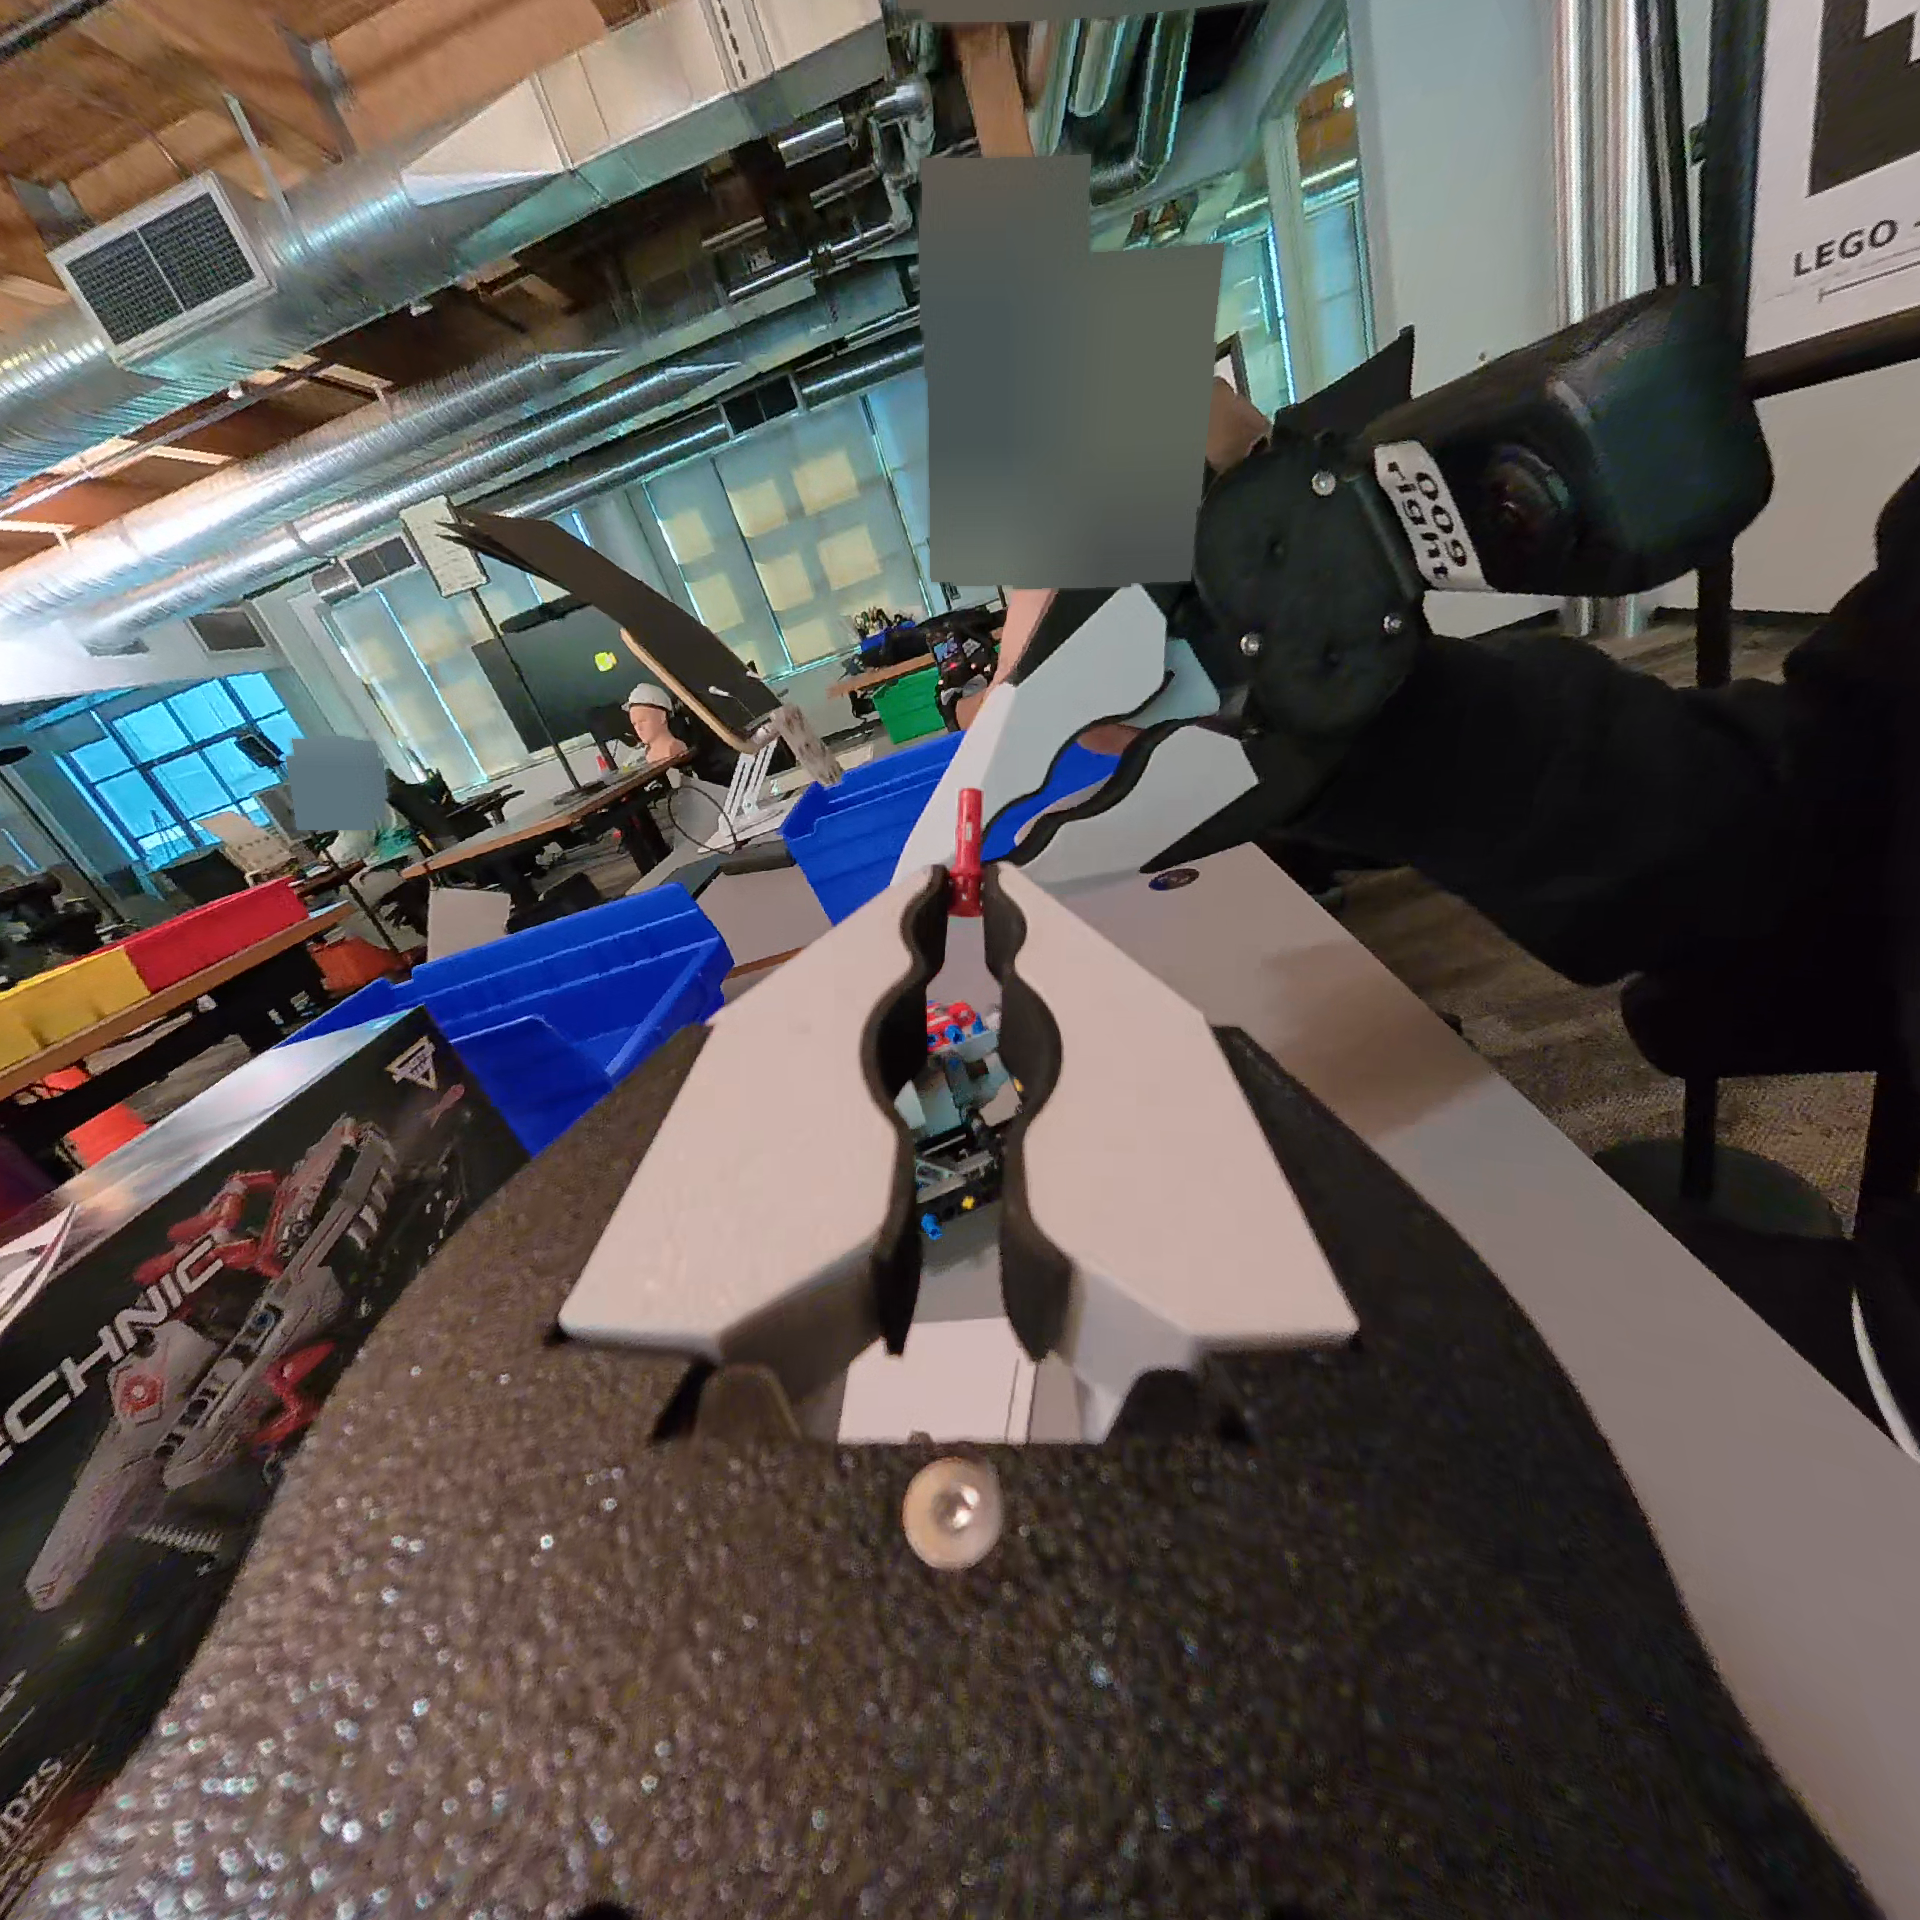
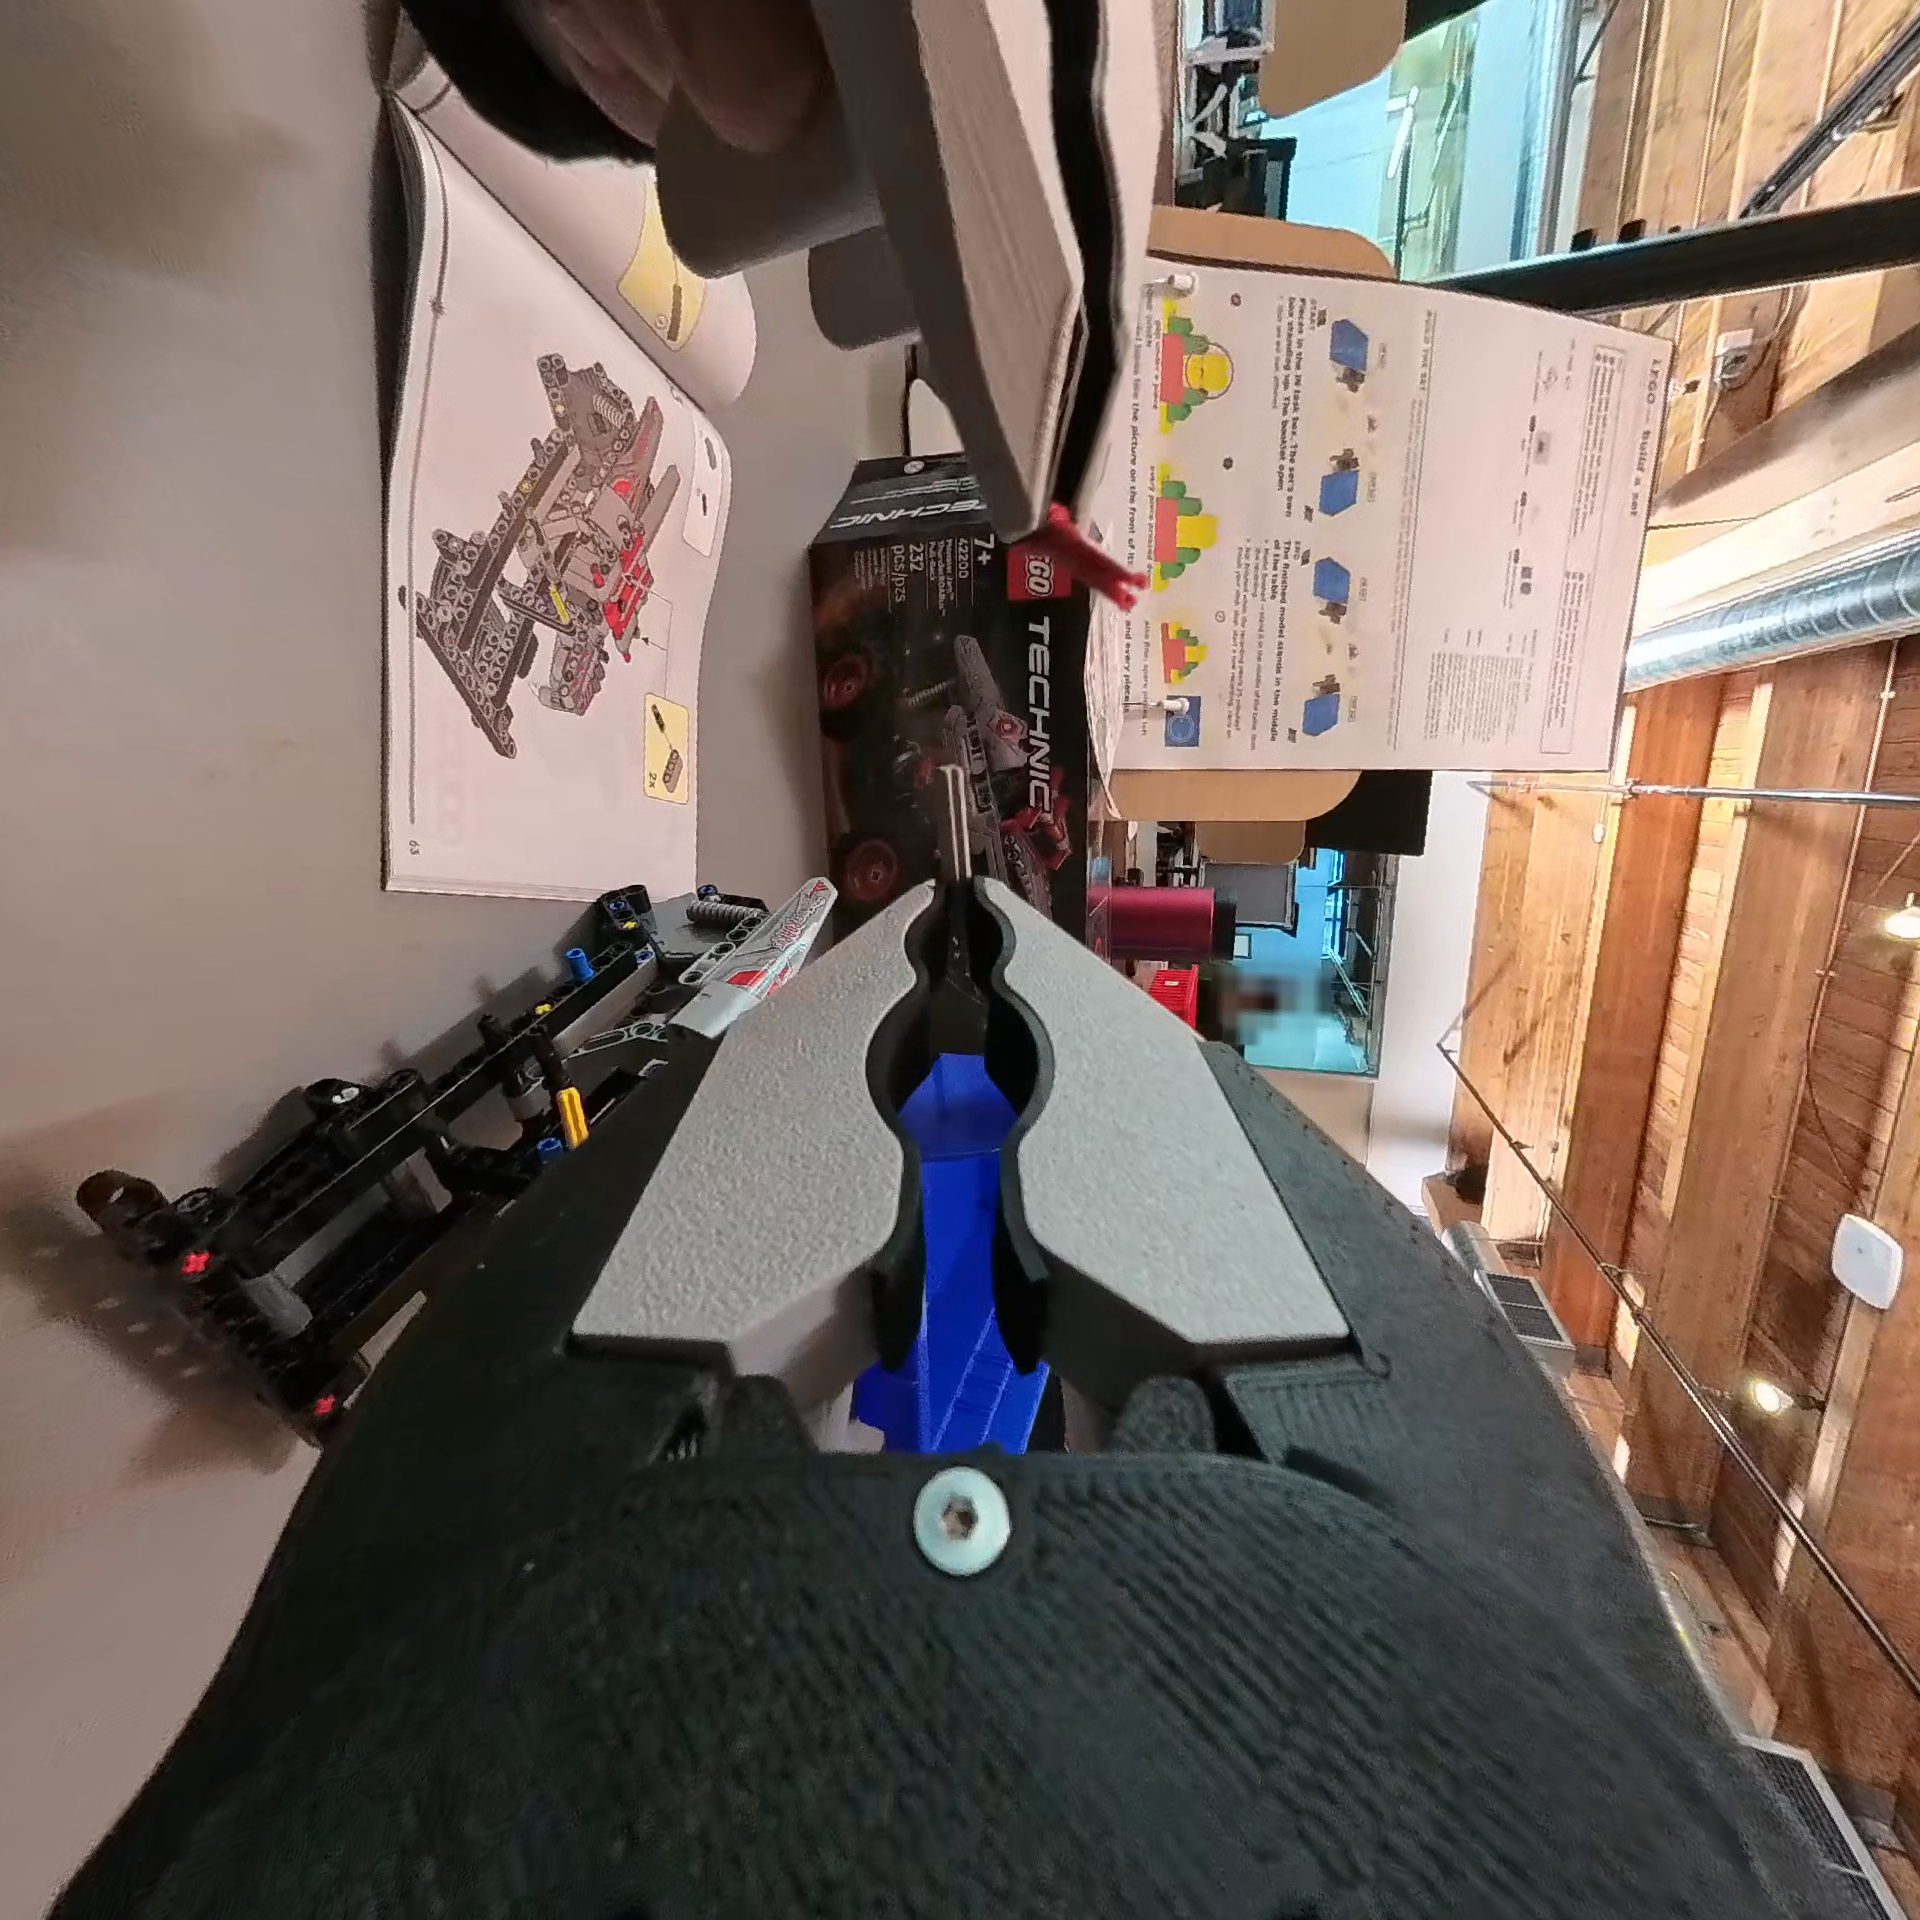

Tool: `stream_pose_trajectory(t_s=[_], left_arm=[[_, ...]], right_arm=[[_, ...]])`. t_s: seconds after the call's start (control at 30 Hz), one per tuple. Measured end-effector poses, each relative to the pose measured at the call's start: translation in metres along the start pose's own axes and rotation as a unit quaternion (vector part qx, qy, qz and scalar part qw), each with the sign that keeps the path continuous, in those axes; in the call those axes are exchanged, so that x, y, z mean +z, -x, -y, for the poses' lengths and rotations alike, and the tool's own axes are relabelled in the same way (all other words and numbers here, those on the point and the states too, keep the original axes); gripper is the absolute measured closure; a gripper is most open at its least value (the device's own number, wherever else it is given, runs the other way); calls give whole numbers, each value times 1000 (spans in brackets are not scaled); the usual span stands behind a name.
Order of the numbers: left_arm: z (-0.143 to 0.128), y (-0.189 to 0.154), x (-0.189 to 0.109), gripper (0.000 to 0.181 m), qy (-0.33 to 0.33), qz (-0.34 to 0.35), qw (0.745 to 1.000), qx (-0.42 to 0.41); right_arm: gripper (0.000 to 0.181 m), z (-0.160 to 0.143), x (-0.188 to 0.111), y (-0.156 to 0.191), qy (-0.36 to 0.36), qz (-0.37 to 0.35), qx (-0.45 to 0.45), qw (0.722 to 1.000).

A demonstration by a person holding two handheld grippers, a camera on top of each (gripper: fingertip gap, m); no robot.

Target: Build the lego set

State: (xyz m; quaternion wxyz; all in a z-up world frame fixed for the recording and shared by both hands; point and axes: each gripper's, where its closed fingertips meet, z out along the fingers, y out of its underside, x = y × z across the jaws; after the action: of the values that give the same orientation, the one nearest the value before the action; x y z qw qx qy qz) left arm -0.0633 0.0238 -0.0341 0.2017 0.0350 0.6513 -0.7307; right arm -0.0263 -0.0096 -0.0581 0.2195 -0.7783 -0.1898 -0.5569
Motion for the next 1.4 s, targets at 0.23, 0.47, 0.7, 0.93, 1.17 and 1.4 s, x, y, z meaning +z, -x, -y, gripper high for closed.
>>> stream_pose_trajectory(t_s=[0.23,0.47,0.7,0.93,1.17,1.4], left_arm=[[3,-3,0,177,-12,-9,1000,1],[2,-4,1,177,-12,-12,1000,2],[-35,9,-10,176,149,30,985,77],[-125,-20,-85,176,456,-38,888,39],[-136,-32,-159,176,484,50,870,-76],[-135,-20,-200,177,453,95,873,-151]], right_arm=[[180,-1,-2,-1,3,-6,-3,1000],[180,-1,-2,-2,6,-10,-9,1000],[180,-9,3,8,23,12,-10,1000],[179,6,24,56,30,117,-1,993],[179,54,69,111,21,165,78,983],[179,91,84,146,-31,289,192,938]])
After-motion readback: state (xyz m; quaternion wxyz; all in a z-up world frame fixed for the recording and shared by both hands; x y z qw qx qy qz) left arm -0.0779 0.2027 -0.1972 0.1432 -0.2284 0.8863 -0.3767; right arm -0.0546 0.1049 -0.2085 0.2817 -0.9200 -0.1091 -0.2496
